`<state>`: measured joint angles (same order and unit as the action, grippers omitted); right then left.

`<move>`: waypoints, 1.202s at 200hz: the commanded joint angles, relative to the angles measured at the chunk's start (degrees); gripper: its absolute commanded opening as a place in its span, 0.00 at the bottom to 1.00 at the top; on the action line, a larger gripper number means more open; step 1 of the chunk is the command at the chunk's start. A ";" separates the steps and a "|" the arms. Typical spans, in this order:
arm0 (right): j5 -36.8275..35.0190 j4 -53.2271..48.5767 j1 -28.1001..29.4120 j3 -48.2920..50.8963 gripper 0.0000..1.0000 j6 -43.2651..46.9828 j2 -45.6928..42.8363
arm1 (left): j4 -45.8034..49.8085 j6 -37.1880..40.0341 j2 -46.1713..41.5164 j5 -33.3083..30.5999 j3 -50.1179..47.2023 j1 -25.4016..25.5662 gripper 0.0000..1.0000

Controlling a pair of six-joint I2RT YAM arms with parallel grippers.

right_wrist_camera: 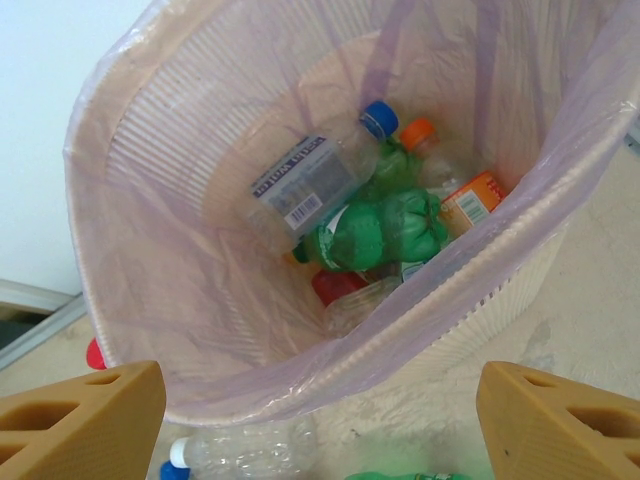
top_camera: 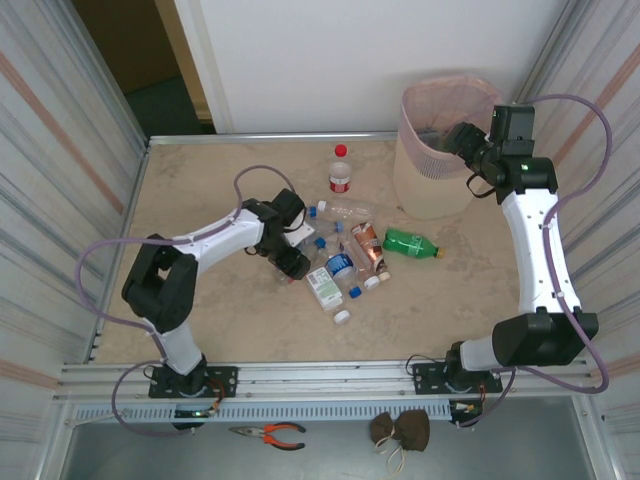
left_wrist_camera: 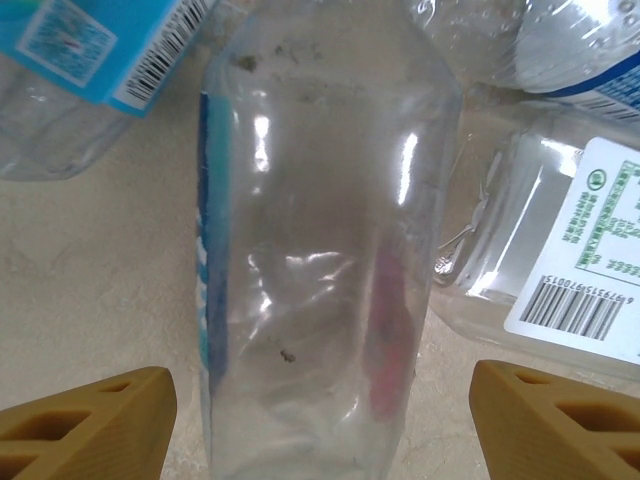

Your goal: Put the plastic bottles in the bin

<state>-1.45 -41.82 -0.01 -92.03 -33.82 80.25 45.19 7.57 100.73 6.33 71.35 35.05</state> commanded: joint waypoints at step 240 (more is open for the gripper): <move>0.68 0.96 -0.33 2.81 0.80 0.17 -2.94 | 0.75 0.15 2.52 0.69 -3.06 -0.50 0.54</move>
<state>-1.23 -41.56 -0.01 -89.32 -33.85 79.42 44.73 7.55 105.43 6.35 69.19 34.92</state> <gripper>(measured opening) 0.800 0.552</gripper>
